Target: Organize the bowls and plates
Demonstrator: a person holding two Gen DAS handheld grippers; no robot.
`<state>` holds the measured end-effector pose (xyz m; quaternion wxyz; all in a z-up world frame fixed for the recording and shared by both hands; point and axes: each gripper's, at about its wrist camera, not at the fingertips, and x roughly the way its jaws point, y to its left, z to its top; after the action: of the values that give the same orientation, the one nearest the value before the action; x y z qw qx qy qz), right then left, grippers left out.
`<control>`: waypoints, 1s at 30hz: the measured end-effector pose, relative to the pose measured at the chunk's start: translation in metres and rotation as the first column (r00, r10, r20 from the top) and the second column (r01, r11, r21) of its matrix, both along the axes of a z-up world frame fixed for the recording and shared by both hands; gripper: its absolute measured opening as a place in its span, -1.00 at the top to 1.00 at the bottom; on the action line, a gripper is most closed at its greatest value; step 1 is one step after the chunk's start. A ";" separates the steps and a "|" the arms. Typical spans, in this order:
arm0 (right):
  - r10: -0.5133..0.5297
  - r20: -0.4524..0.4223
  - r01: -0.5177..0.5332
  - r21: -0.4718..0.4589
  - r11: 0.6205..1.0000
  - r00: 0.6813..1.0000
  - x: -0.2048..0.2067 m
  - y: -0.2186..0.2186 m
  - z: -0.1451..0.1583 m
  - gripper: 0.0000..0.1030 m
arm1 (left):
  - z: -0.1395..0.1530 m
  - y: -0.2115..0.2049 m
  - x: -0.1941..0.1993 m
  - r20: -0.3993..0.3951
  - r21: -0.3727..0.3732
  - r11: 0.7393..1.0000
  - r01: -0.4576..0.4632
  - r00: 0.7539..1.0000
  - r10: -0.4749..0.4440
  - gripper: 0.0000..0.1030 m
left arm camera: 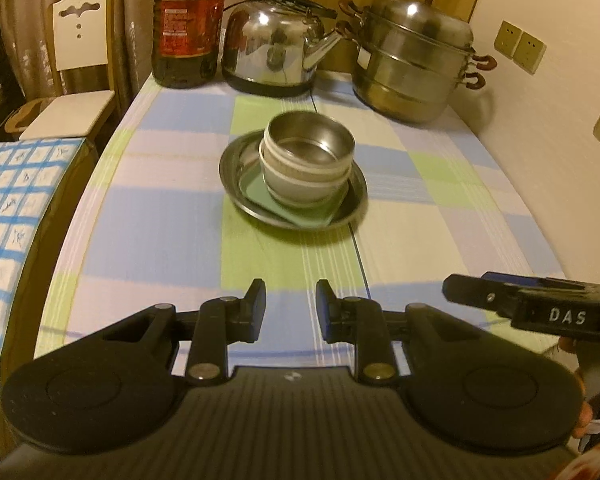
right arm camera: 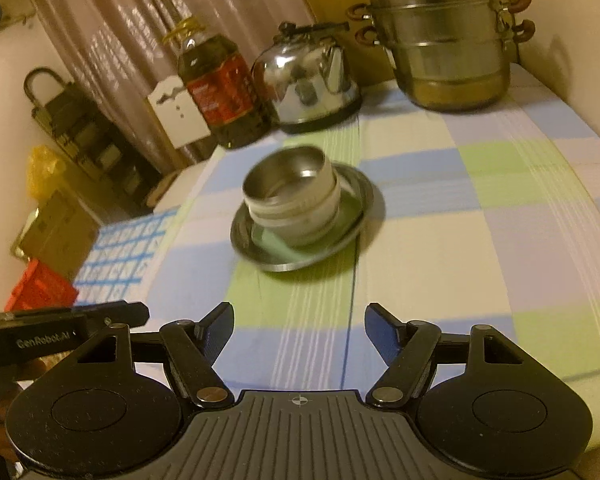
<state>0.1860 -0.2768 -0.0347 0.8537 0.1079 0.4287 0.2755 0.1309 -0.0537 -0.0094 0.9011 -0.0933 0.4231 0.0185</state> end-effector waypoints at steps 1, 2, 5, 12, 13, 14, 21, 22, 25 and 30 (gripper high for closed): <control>0.002 -0.015 -0.002 0.000 1.000 1.000 -0.004 -0.002 -0.002 -0.40 | -0.001 -0.002 -0.005 -0.003 0.000 1.000 0.003 1.000 -0.003 0.54; 0.001 -0.027 -0.001 0.001 1.000 1.000 -0.009 -0.004 -0.005 -0.40 | -0.003 -0.004 -0.010 -0.007 0.001 1.000 0.006 1.000 -0.006 0.54; 0.008 -0.044 -0.009 -0.013 1.000 0.999 -0.022 -0.005 -0.010 -0.41 | -0.009 -0.010 -0.020 -0.025 -0.006 1.000 0.018 1.000 -0.018 0.54; 0.011 -0.074 -0.015 -0.060 0.998 0.997 -0.036 -0.002 -0.013 -0.41 | -0.018 -0.019 -0.032 -0.058 -0.025 0.997 0.078 0.995 -0.079 0.54; 0.011 -0.075 -0.016 -0.069 0.997 0.997 -0.038 -0.001 -0.013 -0.41 | -0.018 -0.020 -0.034 -0.059 -0.029 0.996 0.086 0.994 -0.088 0.54; 0.012 -0.074 -0.018 -0.080 0.997 0.997 -0.039 0.000 -0.012 -0.41 | -0.019 -0.021 -0.035 -0.059 -0.031 0.995 0.091 0.994 -0.093 0.54; 0.005 -0.076 -0.015 -0.137 0.991 0.997 -0.050 0.003 -0.015 -0.41 | -0.018 -0.022 -0.040 -0.064 -0.028 0.993 0.115 0.991 -0.116 0.54; 0.002 -0.078 -0.013 -0.139 0.990 0.997 -0.050 0.003 -0.016 -0.41 | -0.018 -0.022 -0.040 -0.064 -0.027 0.993 0.118 0.991 -0.119 0.54; -0.007 -0.076 -0.005 -0.147 0.989 0.997 -0.050 0.003 -0.016 -0.41 | -0.018 -0.024 -0.040 -0.062 -0.026 0.991 0.132 0.989 -0.133 0.54; -0.003 -0.081 -0.009 -0.155 0.988 0.997 -0.050 0.006 -0.017 -0.41 | -0.018 -0.028 -0.039 -0.061 -0.023 0.988 0.155 0.986 -0.157 0.54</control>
<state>0.1363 -0.2713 -0.0520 0.8410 0.0513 0.4832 0.2379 0.0918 -0.0820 -0.0278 0.8850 -0.0676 0.4575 -0.0531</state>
